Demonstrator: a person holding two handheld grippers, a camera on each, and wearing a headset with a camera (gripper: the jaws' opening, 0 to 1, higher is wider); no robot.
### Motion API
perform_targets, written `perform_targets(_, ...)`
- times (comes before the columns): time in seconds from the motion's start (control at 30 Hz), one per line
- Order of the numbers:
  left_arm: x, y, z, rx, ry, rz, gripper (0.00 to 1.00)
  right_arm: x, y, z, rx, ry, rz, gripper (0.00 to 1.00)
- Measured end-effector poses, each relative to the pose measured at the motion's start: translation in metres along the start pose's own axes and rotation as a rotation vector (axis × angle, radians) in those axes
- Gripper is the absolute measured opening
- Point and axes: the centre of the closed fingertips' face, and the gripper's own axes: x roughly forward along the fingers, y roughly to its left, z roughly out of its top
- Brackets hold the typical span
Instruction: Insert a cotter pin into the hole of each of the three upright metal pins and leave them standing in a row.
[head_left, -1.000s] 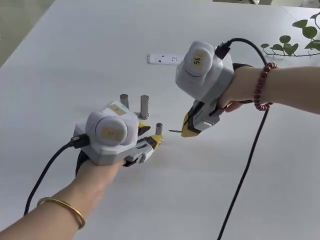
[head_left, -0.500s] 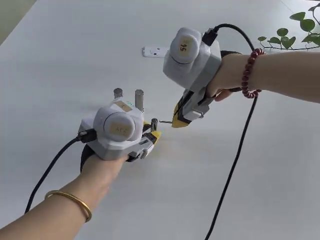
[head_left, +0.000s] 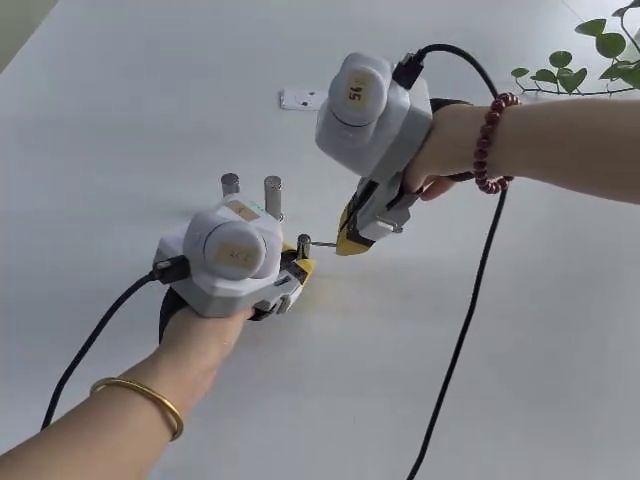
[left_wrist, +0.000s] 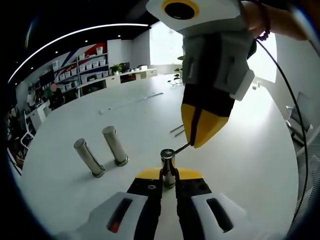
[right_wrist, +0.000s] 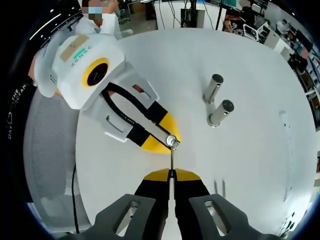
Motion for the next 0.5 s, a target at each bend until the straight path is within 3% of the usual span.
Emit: perform_targets(0.5, 0.0019, -0.0018, -0.001, -0.014, -0.009, 0.005, 0.07, 0.0005, 0.0002, 0.0086, -0.016, -0.001, -0.008, 0.0)
